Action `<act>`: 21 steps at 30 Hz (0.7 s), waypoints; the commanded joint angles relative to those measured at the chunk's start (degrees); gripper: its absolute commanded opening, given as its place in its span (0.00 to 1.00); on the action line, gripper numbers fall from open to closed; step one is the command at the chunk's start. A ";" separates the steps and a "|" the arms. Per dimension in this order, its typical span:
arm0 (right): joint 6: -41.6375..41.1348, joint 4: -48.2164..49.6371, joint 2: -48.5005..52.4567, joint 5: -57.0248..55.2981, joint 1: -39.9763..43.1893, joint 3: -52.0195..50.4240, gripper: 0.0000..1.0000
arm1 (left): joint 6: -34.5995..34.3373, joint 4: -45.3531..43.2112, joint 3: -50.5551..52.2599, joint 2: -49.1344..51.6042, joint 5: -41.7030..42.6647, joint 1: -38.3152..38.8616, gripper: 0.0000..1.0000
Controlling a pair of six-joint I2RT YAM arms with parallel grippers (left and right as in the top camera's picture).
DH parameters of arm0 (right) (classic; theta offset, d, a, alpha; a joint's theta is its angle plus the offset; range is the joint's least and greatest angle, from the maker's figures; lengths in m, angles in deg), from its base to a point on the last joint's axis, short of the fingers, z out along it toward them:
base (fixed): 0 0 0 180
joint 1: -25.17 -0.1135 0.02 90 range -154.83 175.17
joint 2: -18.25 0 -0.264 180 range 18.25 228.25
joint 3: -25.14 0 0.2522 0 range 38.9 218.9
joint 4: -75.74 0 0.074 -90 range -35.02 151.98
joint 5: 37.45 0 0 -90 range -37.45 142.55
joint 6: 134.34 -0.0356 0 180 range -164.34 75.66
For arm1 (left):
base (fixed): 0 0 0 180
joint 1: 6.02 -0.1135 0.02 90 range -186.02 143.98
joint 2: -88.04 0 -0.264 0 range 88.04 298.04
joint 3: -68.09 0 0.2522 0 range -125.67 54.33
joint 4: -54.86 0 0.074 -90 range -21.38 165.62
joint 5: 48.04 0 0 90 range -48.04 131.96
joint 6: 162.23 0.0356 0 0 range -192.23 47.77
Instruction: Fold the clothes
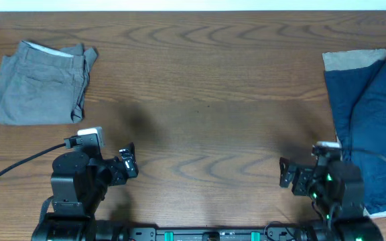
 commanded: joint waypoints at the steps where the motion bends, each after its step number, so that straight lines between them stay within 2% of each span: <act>1: 1.42 2.16 -8.26 -0.33 0.83 -3.76 0.99 | -0.55 -0.02 0.28 -0.13 -0.31 0.07 0.98; 8: 5.70 13.60 -20.26 -0.31 4.44 -13.25 0.99 | -0.55 -0.02 0.28 -0.13 -0.28 0.07 0.98; 12: 7.32 24.55 -20.17 0.09 6.67 -18.12 0.99 | -0.57 -0.02 0.28 -0.13 -0.28 0.07 0.98; 17: 14.73 39.76 -20.20 0.09 6.93 -24.52 0.99 | -0.57 -0.02 0.28 -0.13 -0.31 0.07 0.98; 21: 20.24 44.02 -20.20 0.09 6.93 -26.51 0.99 | -0.55 -0.02 0.28 -0.13 -0.31 0.07 0.98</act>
